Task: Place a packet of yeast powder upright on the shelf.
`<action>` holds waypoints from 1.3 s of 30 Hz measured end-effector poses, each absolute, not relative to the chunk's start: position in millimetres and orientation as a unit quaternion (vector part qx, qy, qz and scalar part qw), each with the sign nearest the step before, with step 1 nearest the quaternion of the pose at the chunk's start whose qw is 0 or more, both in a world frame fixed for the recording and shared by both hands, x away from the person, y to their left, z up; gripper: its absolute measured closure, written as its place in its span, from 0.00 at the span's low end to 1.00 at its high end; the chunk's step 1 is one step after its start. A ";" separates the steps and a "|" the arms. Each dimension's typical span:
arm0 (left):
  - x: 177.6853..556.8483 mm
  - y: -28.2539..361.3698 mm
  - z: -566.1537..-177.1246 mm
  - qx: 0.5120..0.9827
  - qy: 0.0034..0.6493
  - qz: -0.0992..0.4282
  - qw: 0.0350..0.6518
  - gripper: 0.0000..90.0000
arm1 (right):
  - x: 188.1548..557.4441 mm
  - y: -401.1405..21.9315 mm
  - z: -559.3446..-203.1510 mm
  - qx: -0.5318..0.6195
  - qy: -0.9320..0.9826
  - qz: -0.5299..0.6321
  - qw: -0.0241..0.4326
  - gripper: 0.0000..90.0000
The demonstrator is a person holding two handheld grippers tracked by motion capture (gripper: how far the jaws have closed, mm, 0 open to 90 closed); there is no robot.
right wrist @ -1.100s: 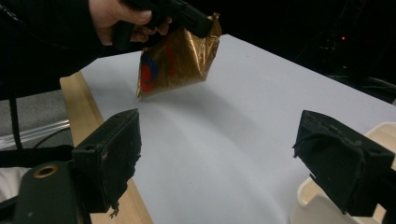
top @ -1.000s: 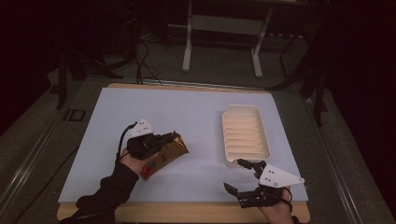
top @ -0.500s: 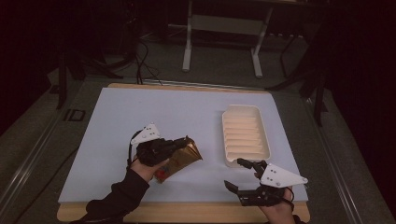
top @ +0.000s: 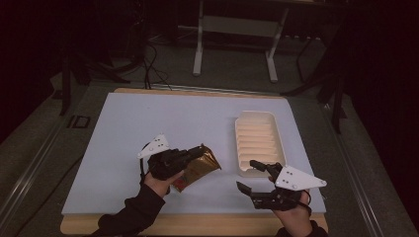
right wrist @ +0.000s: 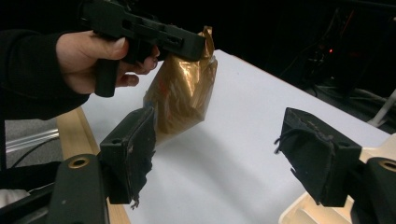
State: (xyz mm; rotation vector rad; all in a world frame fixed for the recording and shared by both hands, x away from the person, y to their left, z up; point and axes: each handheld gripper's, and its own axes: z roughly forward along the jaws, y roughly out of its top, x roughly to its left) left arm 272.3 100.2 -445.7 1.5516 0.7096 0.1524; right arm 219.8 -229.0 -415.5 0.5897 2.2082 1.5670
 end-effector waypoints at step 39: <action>256.8 89.3 -443.6 0.640 0.289 0.050 0.710 1.00 | 266.2 -165.9 -411.9 0.207 0.856 0.468 0.071 0.76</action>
